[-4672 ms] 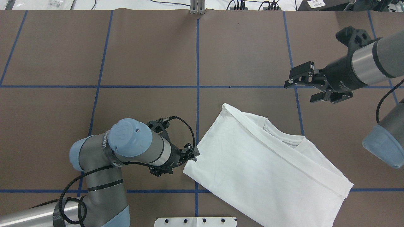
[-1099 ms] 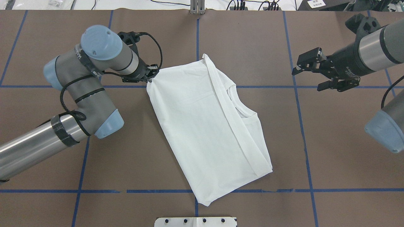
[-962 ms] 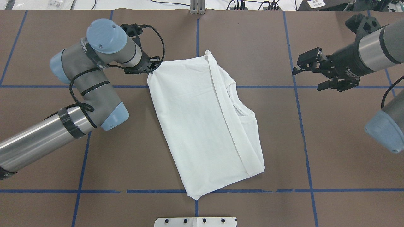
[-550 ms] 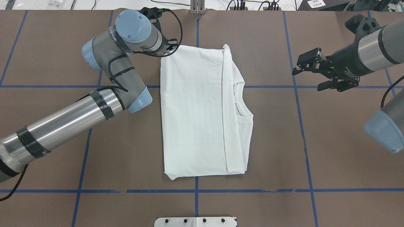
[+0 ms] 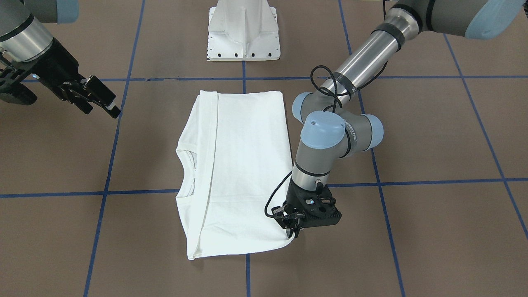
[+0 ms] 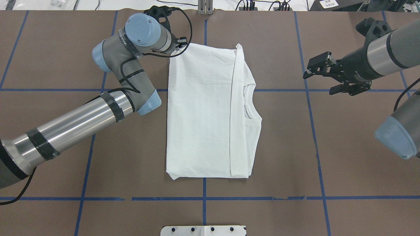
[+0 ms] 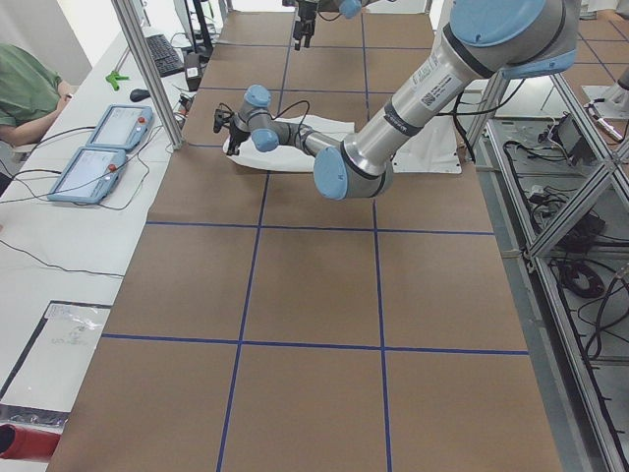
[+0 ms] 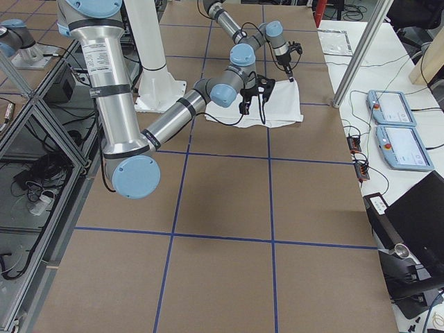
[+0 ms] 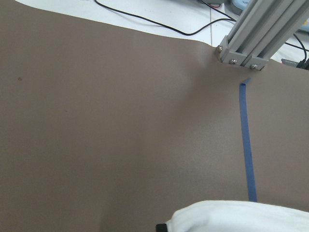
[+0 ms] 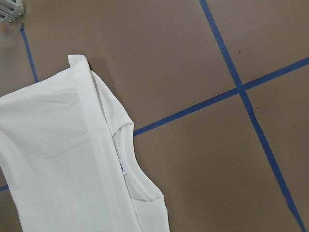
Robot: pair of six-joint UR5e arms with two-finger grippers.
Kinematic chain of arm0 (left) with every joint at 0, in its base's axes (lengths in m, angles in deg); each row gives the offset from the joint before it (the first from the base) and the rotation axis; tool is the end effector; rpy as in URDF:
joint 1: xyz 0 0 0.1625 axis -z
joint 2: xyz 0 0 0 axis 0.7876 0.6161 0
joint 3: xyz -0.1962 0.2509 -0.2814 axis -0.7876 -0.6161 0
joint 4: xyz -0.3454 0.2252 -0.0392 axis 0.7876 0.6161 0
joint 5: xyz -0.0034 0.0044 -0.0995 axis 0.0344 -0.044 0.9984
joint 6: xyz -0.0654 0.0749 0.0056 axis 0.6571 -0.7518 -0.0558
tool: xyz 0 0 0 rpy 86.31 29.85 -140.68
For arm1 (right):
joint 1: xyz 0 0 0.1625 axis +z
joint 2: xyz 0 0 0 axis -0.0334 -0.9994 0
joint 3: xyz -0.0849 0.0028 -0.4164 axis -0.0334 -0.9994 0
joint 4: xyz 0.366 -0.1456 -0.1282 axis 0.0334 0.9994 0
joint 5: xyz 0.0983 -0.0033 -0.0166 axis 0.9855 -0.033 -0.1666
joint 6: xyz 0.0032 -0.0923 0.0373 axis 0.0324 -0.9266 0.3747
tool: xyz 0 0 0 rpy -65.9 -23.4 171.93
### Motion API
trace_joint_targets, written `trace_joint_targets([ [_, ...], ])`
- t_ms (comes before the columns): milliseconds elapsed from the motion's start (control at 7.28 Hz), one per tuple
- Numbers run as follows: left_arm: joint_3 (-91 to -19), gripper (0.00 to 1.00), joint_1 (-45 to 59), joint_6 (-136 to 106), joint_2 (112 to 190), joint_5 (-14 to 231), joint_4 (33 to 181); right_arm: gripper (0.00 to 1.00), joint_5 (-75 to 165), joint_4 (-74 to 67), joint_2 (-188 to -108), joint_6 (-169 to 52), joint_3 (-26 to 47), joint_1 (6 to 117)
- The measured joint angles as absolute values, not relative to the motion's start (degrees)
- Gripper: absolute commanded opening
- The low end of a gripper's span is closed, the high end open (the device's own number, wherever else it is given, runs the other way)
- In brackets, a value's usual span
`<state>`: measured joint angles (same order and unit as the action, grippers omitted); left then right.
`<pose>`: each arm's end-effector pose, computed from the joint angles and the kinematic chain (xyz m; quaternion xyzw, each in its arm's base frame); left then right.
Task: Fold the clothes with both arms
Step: 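Release the shirt and raise the left gripper while the right gripper approaches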
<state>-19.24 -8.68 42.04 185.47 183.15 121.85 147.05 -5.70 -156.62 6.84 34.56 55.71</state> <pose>0.5351 -0.6722 0.2486 0.2137 0.4517 -0.1612 0.8511 -0.2438 -0.4628 0.2996 -0.0046 -0.5087 0.2047 0.8363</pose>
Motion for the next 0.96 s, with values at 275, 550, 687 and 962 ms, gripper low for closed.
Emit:
trace_joint_targets([
  [275,-19.9,1.0,-7.4,41.3,185.4,184.2,122.1,1.0,143.1,-5.6,-156.4,5.4,34.1,53.1],
  [550,-25.1,1.0,-4.4,38.4,181.3,190.2,121.8,1.0,137.8,-1.5,-151.4,2.1,30.7,49.5],
  [687,-31.4,1.0,-3.4,36.5,176.2,193.1,121.6,1.0,134.7,3.0,-146.2,-0.2,27.4,47.6],
  [962,-45.8,1.0,-1.8,33.9,164.7,197.8,121.3,1.0,130.3,7.2,-138.4,-5.2,19.1,45.4],
])
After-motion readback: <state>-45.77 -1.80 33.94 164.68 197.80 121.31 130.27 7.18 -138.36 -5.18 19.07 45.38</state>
